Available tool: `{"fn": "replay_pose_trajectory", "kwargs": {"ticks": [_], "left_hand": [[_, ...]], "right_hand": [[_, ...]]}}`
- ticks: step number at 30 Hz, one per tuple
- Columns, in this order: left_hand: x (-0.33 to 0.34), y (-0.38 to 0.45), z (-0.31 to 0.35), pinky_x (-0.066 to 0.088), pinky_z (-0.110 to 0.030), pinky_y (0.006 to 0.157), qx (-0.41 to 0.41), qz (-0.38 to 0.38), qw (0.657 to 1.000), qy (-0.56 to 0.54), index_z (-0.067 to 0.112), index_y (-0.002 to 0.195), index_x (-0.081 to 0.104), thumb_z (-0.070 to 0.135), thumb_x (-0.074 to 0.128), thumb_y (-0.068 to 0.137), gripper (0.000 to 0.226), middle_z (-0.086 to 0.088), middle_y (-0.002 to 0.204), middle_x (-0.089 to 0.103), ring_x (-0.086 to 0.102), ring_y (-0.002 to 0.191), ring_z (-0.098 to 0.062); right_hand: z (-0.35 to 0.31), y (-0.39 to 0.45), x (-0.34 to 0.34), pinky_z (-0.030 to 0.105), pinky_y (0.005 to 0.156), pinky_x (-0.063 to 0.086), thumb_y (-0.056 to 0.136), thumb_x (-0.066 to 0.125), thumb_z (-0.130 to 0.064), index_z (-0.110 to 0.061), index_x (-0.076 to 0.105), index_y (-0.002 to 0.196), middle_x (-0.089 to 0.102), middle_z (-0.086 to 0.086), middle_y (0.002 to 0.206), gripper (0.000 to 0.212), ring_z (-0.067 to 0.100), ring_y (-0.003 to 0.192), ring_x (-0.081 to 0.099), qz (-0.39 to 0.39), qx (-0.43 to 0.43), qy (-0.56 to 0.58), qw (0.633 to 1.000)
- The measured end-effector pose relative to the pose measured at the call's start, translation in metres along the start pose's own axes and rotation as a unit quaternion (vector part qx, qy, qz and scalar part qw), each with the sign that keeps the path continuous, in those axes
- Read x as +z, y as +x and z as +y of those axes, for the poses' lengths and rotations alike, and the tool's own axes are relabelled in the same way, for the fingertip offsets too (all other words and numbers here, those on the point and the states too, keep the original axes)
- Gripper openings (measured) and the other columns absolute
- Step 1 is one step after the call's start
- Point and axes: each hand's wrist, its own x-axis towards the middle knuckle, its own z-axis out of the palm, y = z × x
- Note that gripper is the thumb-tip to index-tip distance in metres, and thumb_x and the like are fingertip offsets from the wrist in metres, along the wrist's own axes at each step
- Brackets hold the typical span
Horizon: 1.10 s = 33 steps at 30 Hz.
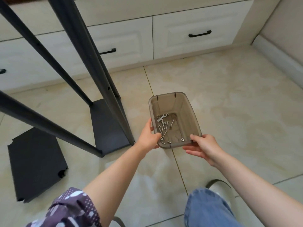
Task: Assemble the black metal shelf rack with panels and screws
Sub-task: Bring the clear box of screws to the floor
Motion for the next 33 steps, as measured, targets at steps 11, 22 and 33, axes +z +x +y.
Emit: {"fn": "replay_pose_trajectory", "kwargs": {"ticks": [11, 22, 33], "left_hand": [[-0.018, 0.031, 0.011, 0.057, -0.024, 0.067, 0.023, 0.044, 0.999, 0.011, 0.033, 0.158, 0.019, 0.004, 0.048, 0.103, 0.069, 0.006, 0.143, 0.047, 0.067, 0.101, -0.016], [-0.031, 0.048, 0.015, 0.058, -0.027, 0.081, 0.031, 0.024, 0.999, -0.010, 0.026, 0.159, 0.022, 0.000, 0.059, 0.098, 0.076, 0.001, 0.151, 0.045, 0.064, 0.110, -0.018], [-0.052, 0.012, 0.006, 0.057, -0.040, 0.090, 0.035, 0.001, 0.990, 0.140, 0.023, 0.158, 0.023, 0.012, 0.054, 0.101, 0.066, 0.004, 0.152, 0.045, 0.064, 0.103, -0.022]], "right_hand": [[-0.022, 0.028, 0.021, 0.037, 0.062, 0.062, 0.097, 0.060, -0.008, 0.005, 0.046, 0.118, 0.064, 0.028, 0.094, 0.029, 0.039, 0.079, 0.070, -0.018, 0.004, 0.078, 0.997], [-0.048, 0.050, 0.031, 0.046, 0.071, 0.052, 0.098, 0.049, 0.002, 0.003, 0.049, 0.091, 0.059, 0.028, 0.088, 0.007, 0.042, 0.078, 0.065, 0.035, 0.038, 0.133, 0.990], [-0.055, 0.052, 0.024, 0.053, 0.093, 0.047, 0.103, 0.050, -0.023, -0.001, 0.033, 0.138, 0.053, 0.033, 0.121, 0.045, 0.045, 0.100, 0.061, -0.001, 0.120, 0.191, 0.974]]}}
